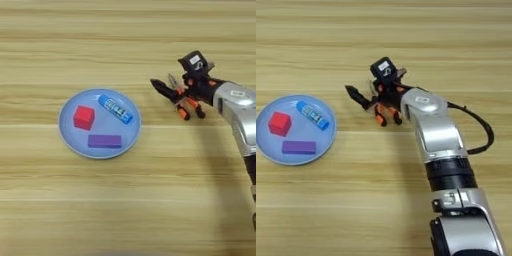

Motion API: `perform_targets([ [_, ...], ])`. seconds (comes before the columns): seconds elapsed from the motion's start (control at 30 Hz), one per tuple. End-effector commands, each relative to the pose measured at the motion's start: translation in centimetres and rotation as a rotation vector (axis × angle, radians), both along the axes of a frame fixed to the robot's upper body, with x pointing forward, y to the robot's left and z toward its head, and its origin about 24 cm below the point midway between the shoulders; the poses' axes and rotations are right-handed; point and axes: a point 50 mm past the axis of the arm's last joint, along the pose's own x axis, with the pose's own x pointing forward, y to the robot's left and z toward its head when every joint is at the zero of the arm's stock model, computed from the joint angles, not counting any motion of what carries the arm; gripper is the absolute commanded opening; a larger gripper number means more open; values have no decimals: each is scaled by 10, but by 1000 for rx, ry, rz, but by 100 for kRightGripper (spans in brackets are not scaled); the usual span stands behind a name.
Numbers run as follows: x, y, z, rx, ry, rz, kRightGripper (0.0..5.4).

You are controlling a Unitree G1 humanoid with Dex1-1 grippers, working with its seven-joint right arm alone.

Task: Move the objects on the table

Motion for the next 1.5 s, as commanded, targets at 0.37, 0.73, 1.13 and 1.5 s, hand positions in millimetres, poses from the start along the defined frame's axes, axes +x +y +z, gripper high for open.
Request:
perform_targets([
  [0.37, -7, 57, 32, 29, -108, 254, 537],
  [0.73, -13, 80, 19, 111, -62, 494, 537],
  [1.13, -9, 100, -8, 140, 37, 633, 537],
  [1.5, 0, 116, -19, 140, 37, 620, 537],
])
